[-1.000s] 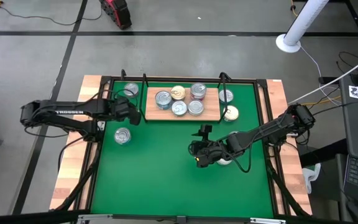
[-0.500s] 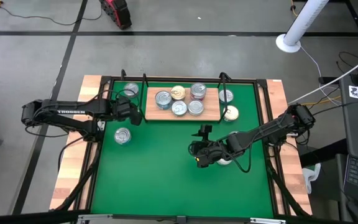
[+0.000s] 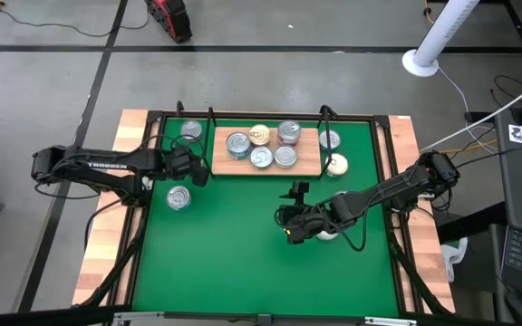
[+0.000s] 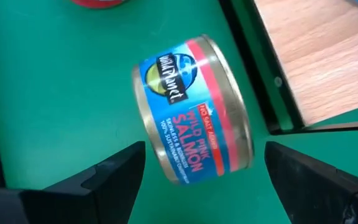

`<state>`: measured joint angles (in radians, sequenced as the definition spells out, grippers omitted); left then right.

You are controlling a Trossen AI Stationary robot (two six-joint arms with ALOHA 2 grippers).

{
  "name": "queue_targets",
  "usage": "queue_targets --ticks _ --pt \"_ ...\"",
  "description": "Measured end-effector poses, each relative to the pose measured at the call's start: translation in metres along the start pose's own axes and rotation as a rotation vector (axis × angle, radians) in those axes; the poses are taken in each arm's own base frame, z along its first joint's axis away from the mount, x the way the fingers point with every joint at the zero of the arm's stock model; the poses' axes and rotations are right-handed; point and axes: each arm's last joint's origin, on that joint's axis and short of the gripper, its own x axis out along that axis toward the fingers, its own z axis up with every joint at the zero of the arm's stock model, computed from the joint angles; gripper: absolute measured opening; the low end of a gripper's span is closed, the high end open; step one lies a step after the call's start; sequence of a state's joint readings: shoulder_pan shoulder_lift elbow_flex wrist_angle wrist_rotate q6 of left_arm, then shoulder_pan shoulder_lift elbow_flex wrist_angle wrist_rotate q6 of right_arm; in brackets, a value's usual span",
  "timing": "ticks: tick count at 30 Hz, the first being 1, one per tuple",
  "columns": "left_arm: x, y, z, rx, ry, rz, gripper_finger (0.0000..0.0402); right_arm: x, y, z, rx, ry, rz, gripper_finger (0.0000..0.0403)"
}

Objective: Stack canned seafood by type on shelf
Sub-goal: Stack the blue pink tuna can on top of the blue pink tuna can on the shelf

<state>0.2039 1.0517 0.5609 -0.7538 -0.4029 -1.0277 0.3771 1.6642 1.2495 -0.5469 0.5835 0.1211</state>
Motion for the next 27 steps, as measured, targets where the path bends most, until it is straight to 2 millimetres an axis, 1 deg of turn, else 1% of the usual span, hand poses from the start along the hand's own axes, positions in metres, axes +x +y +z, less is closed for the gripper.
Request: queue_targets --ticks 4,9,11,13,19,22,25,27 --pt "0.0056 -0.0001 -0.0028 0.011 -0.014 -0.023 0.0321 0.0000 0.0000 0.0000 0.000 0.000 0.000 0.0305" --pt "0.0110 0.0041 -0.0080 0.017 -0.003 -0.005 0.0321 0.0000 0.0000 0.0004 0.002 -0.004 0.000 0.0305" --pt "0.0116 0.0048 -0.0087 0.016 0.000 -0.001 0.0315 0.0000 0.0001 0.0005 0.003 -0.004 0.001 0.0305" --pt "0.0115 0.0045 -0.0086 0.018 -0.002 -0.003 0.0300 0.0000 0.0001 0.0005 0.003 -0.004 0.001 0.0305" --pt "0.0116 0.0048 -0.0083 0.033 -0.006 0.001 0.0236 0.0000 0.0001 0.0006 0.003 -0.005 0.001 0.0305" --pt "0.0116 0.0047 -0.0083 0.033 -0.006 0.000 0.0211 0.0000 0.0001 0.0006 0.004 -0.005 0.001 0.0305" --pt "0.0116 0.0047 -0.0083 0.032 -0.006 0.000 0.0197 0.0000 0.0001 0.0006 0.004 -0.006 0.001 0.0305" --pt "0.0116 0.0047 -0.0084 0.027 -0.004 -0.001 0.0197 0.0000 0.0001 0.0006 0.004 -0.006 0.001 0.0305"
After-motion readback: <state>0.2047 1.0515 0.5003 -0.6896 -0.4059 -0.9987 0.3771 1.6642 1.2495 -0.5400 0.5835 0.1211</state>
